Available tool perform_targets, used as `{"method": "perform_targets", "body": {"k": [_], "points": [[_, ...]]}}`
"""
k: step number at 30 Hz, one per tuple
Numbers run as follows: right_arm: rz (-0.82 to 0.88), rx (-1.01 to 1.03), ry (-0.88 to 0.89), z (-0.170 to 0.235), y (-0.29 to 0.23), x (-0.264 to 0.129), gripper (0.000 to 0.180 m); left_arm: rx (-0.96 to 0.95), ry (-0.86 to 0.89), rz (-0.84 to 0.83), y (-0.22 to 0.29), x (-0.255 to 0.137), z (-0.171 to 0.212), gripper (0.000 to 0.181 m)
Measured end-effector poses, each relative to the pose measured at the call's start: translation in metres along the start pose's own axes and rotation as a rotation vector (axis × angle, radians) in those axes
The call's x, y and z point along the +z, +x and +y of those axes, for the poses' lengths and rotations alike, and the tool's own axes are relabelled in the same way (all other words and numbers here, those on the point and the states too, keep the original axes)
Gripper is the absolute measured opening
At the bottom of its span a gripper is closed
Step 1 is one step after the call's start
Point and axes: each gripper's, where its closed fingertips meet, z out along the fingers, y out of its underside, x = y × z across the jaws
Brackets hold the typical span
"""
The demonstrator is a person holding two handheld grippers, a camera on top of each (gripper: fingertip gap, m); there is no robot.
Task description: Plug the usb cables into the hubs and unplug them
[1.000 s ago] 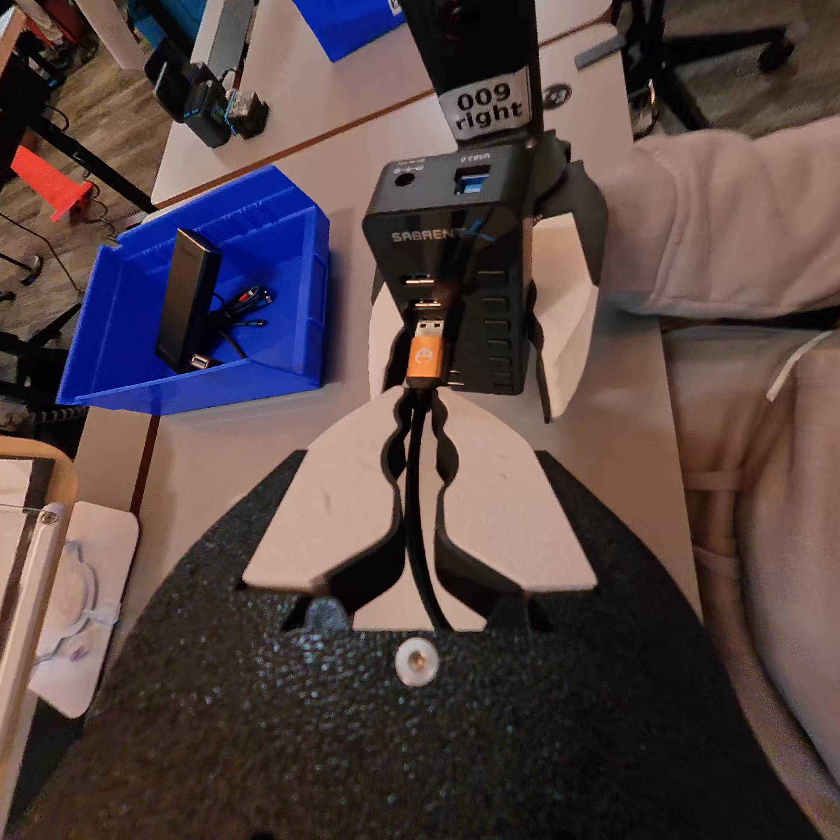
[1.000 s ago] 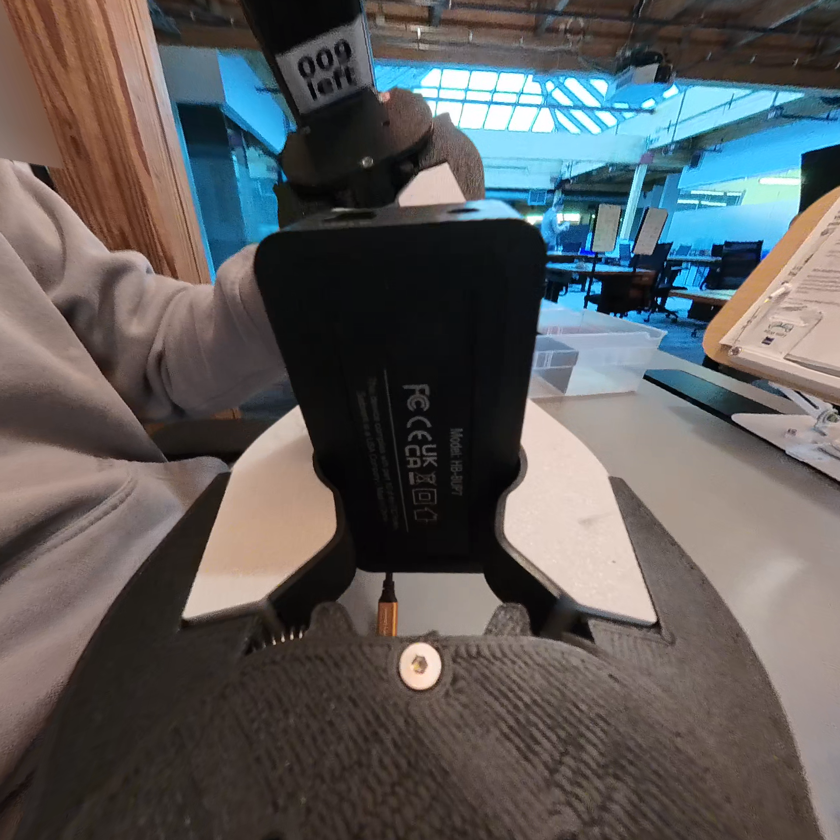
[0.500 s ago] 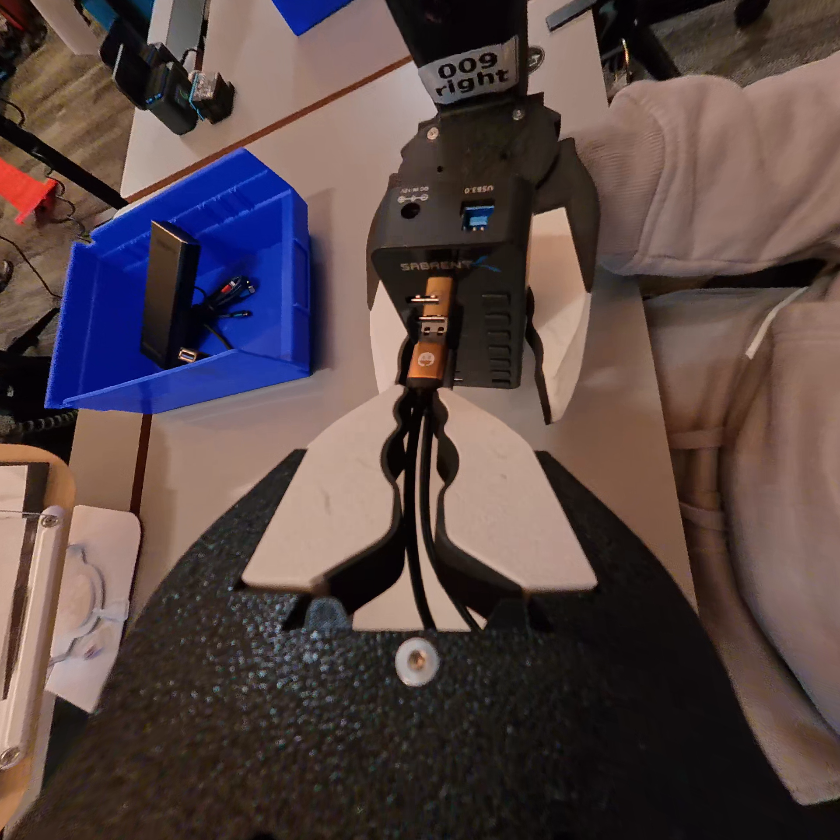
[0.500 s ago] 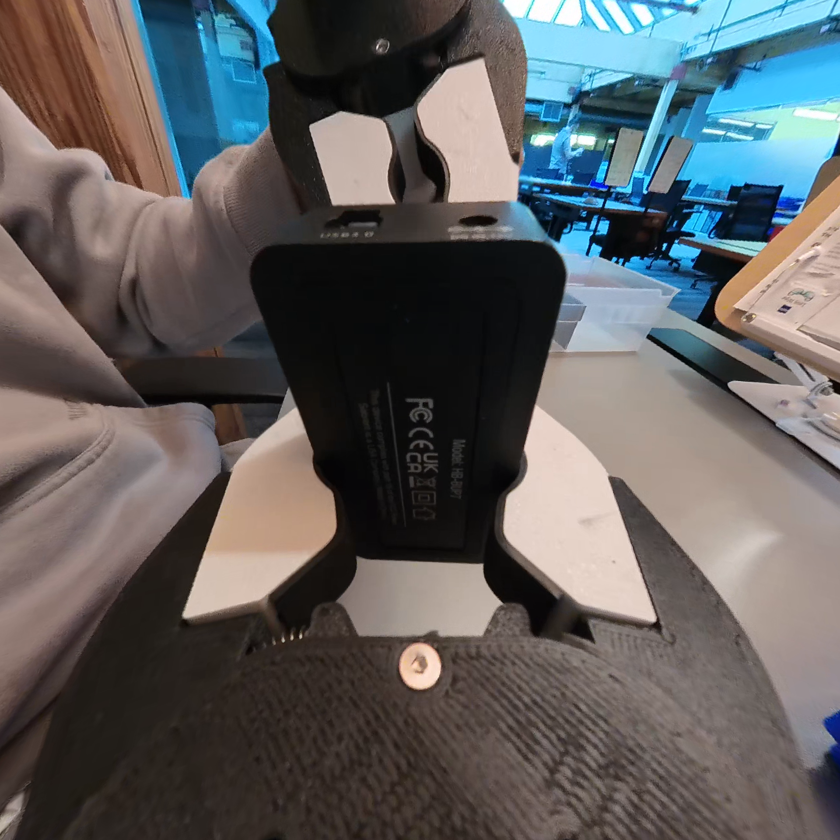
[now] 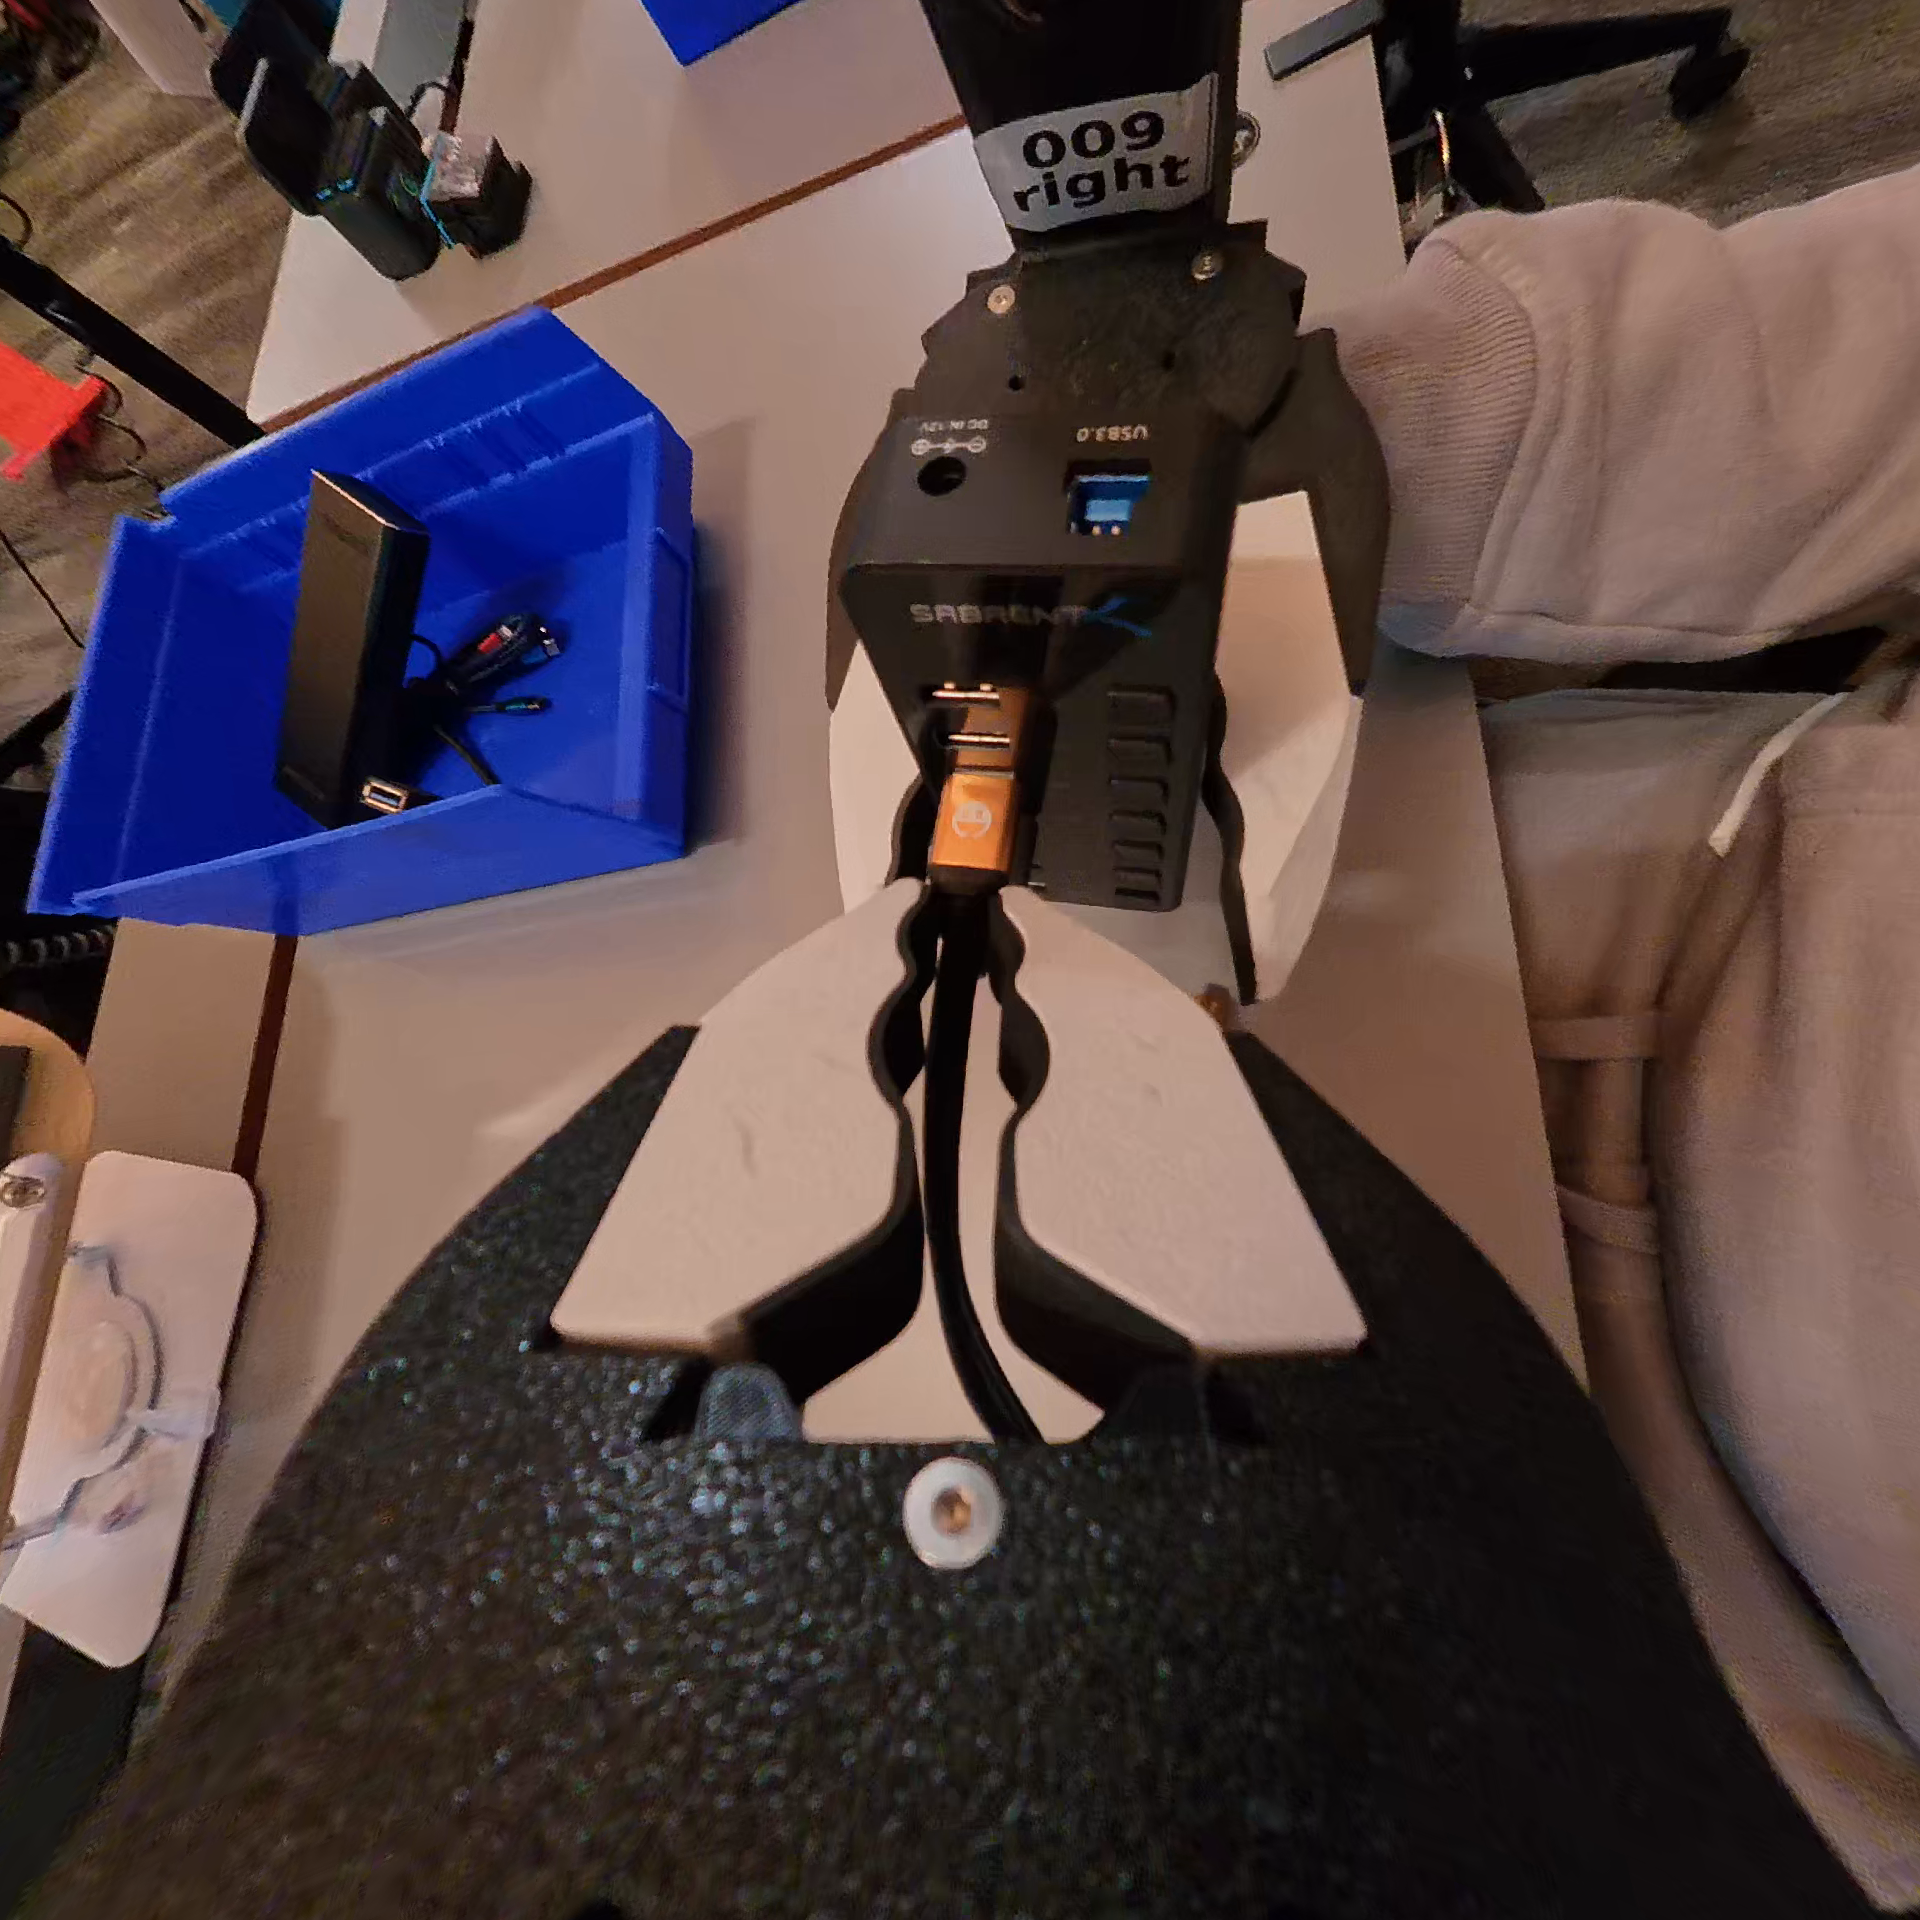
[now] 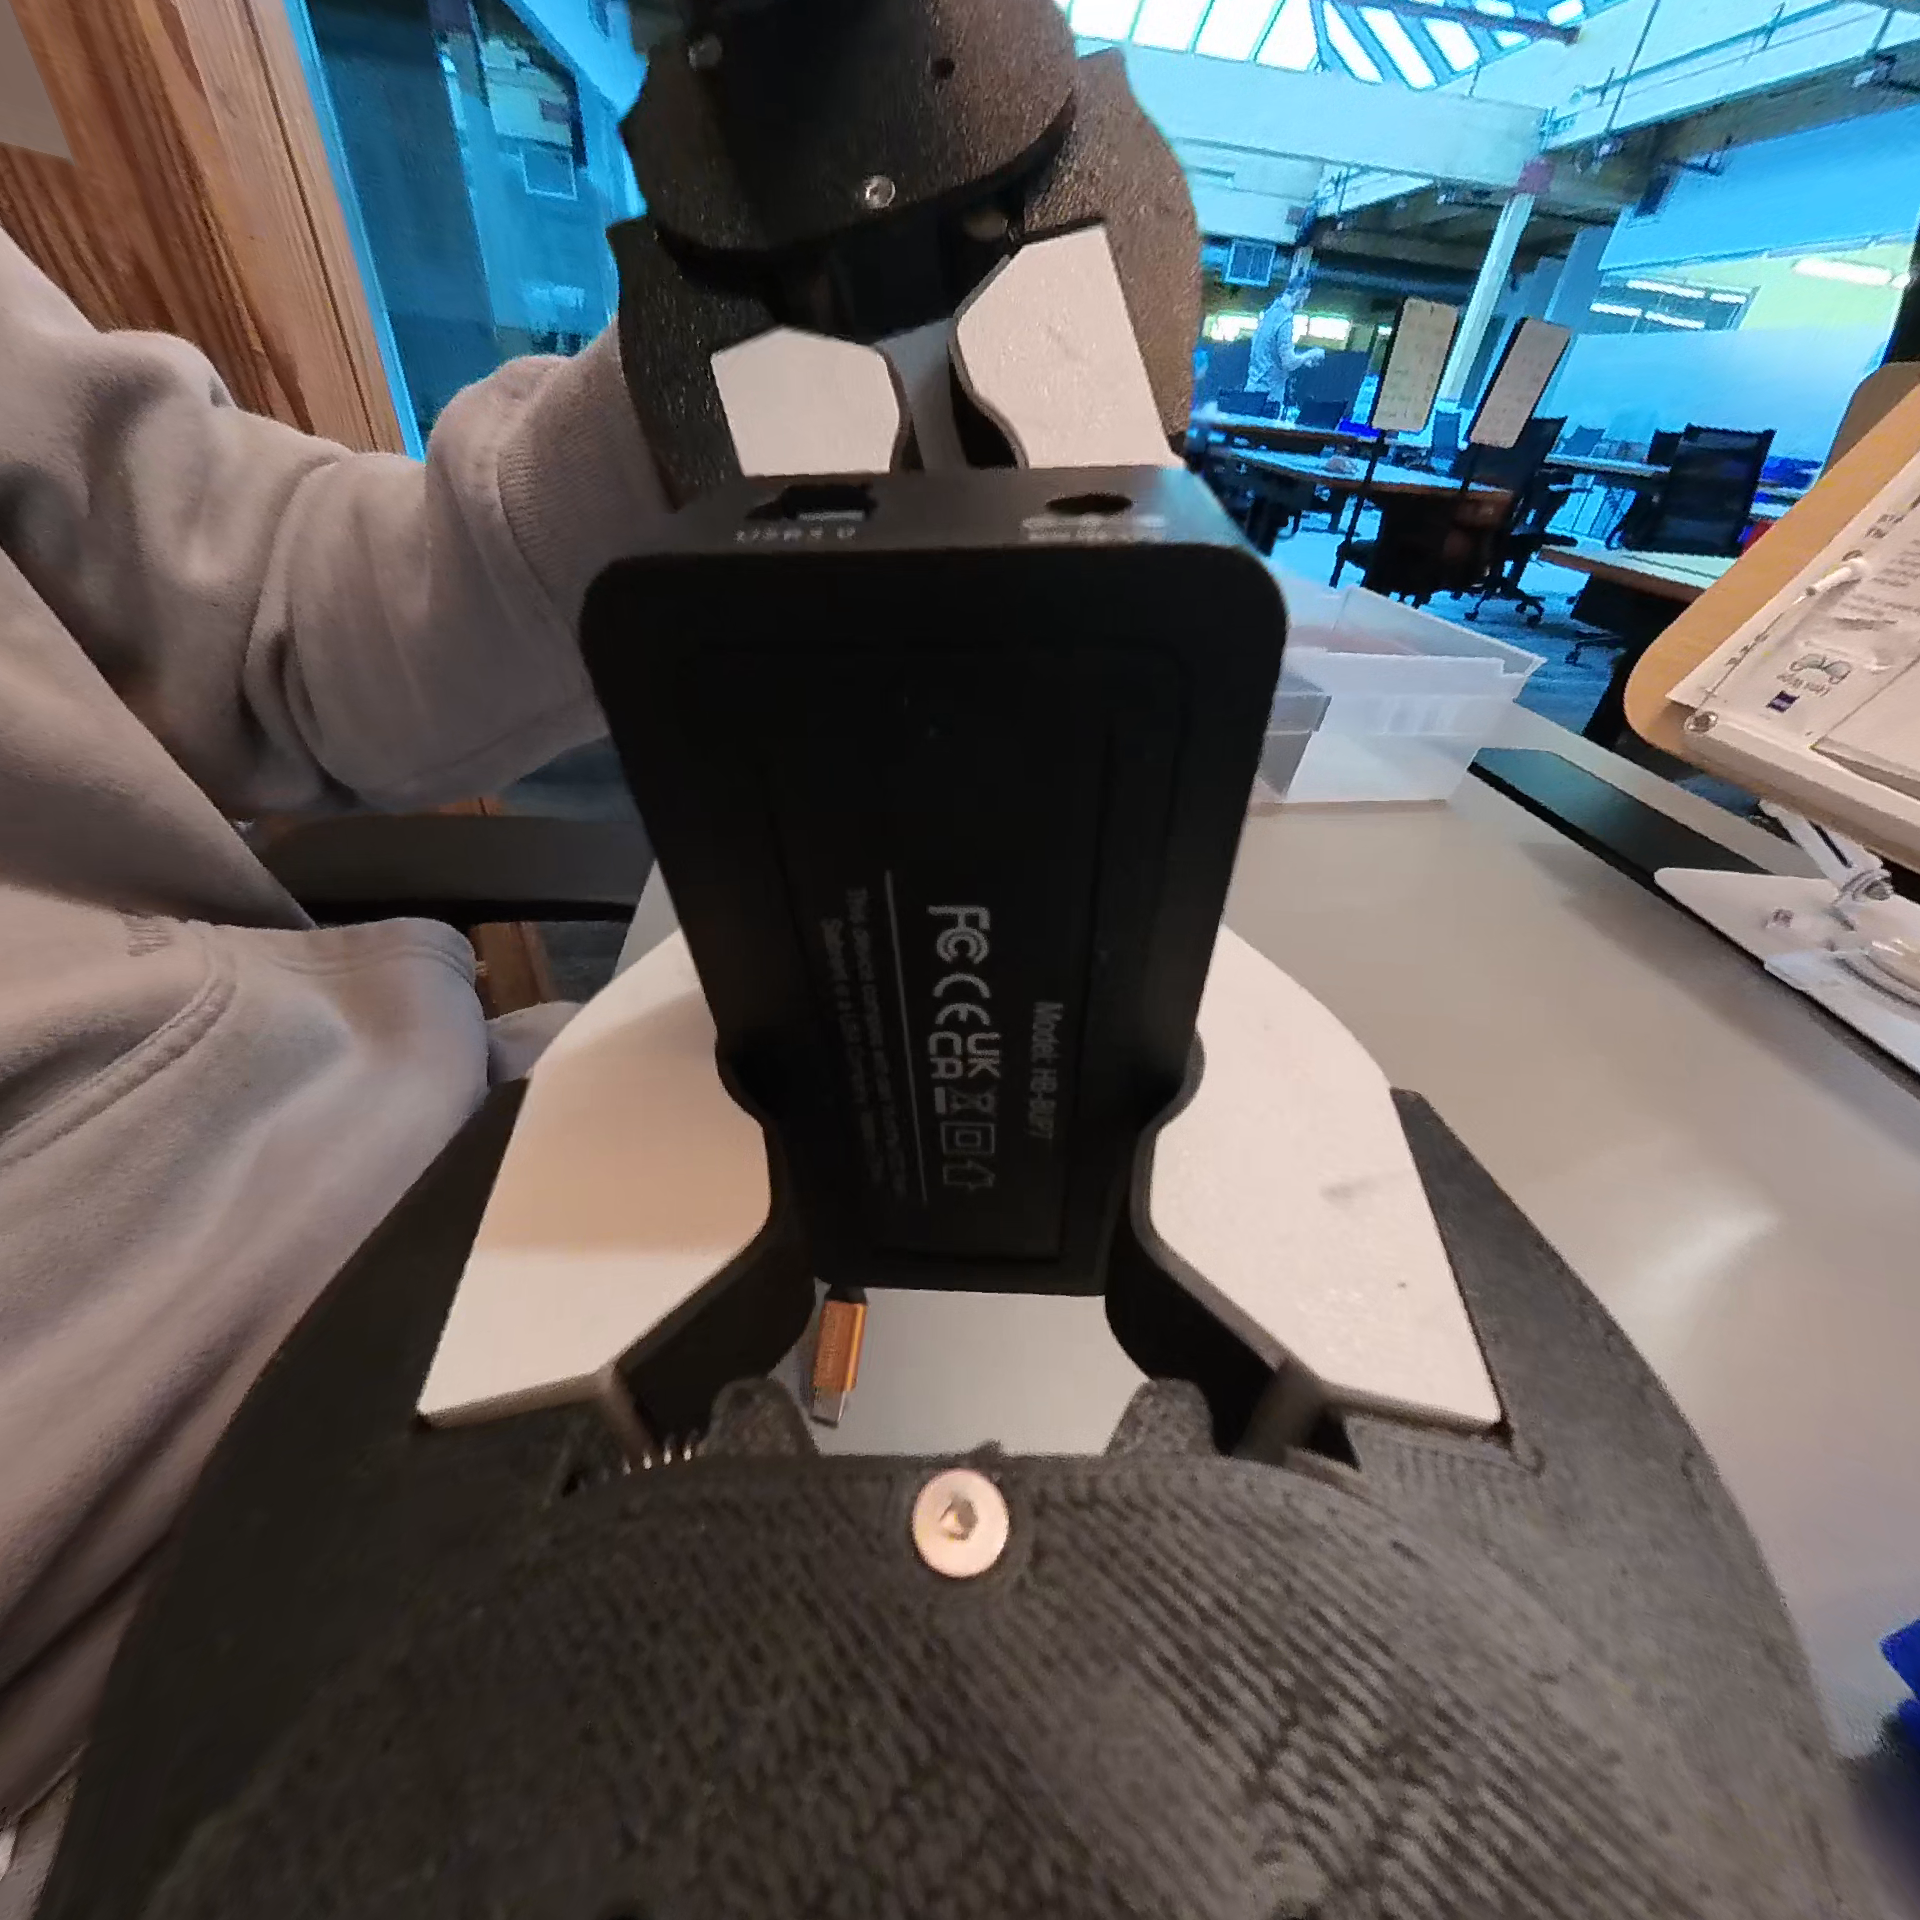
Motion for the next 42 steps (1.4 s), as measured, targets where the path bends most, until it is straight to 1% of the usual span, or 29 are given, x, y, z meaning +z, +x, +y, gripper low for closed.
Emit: {"method": "perform_targets", "body": {"k": [1, 2, 4, 6, 8, 10, 11, 13, 15, 17, 19, 22, 24, 25, 28, 29, 32, 35, 40, 42], "points": [[0.002, 0.005, 0.027, -0.004, 0.001, -0.001, 0.073, 0.010, 0.016, -0.014, -0.001, 0.000, -0.002, 0.009], [0.004, 0.012, 0.061, -0.009, 0.003, -0.003, 0.073, 0.009, 0.046, -0.035, -0.003, -0.001, -0.005, 0.010], [0.033, 0.016, 0.097, -0.020, 0.007, -0.012, 0.073, -0.048, 0.158, -0.136, -0.015, -0.015, -0.017, 0.024], [0.105, 0.009, 0.116, -0.030, 0.017, -0.030, 0.073, -0.112, 0.306, -0.298, -0.036, -0.049, -0.025, 0.038], [0.200, 0.020, 0.157, -0.044, 0.030, -0.053, 0.073, -0.185, 0.469, -0.428, -0.051, -0.092, -0.023, 0.042], [0.272, 0.036, 0.201, -0.059, 0.040, -0.077, 0.074, -0.259, 0.566, -0.500, -0.055, -0.124, -0.009, 0.043], [0.319, 0.036, 0.224, -0.068, 0.047, -0.088, 0.074, -0.279, 0.576, -0.507, -0.053, -0.131, 0.002, 0.043], [0.393, 0.038, 0.250, -0.087, 0.063, -0.108, 0.073, -0.302, 0.519, -0.497, -0.045, -0.130, 0.028, 0.043], [0.507, 0.004, 0.243, -0.110, 0.088, -0.129, 0.073, -0.306, 0.419, -0.468, -0.035, -0.118, 0.054, 0.047], [0.604, -0.003, 0.199, -0.132, 0.117, -0.146, 0.071, -0.293, 0.355, -0.440, -0.025, -0.104, 0.071, 0.049], [0.709, -0.020, 0.102, -0.146, 0.151, -0.162, 0.071, -0.289, 0.314, -0.407, -0.016, -0.091, 0.084, 0.050], [0.880, -0.032, -0.099, -0.148, 0.208, -0.183, 0.072, -0.302, 0.279, -0.386, -0.009, -0.077, 0.096, 0.051], [0.934, -0.014, -0.212, -0.140, 0.237, -0.189, 0.070, -0.315, 0.282, -0.370, -0.006, -0.069, 0.099, 0.052], [0.953, -0.026, -0.231, -0.140, 0.249, -0.189, 0.070, -0.320, 0.288, -0.365, -0.005, -0.066, 0.099, 0.052], [0.928, 0.047, -0.301, -0.120, 0.276, -0.179, 0.072, -0.338, 0.308, -0.344, -0.003, -0.059, 0.099, 0.052], [0.936, 0.038, -0.330, -0.113, 0.285, -0.176, 0.072, -0.345, 0.309, -0.335, -0.002, -0.057, 0.100, 0.052], [0.910, 0.093, -0.478, -0.081, 0.307, -0.164, 0.072, -0.361, 0.304, -0.311, 0.000, -0.051, 0.102, 0.051], [0.851, 0.155, -0.663, -0.046, 0.321, -0.152, 0.072, -0.367, 0.280, -0.281, 0.005, -0.044, 0.106, 0.051], [0.751, 0.278, -1.015, 0.018, 0.326, -0.140, 0.071, -0.369, 0.248, -0.244, 0.011, -0.032, 0.113, 0.051], [0.737, 0.275, -1.096, 0.038, 0.329, -0.135, 0.071, -0.374, 0.245, -0.234, 0.011, -0.027, 0.114, 0.051]]}}
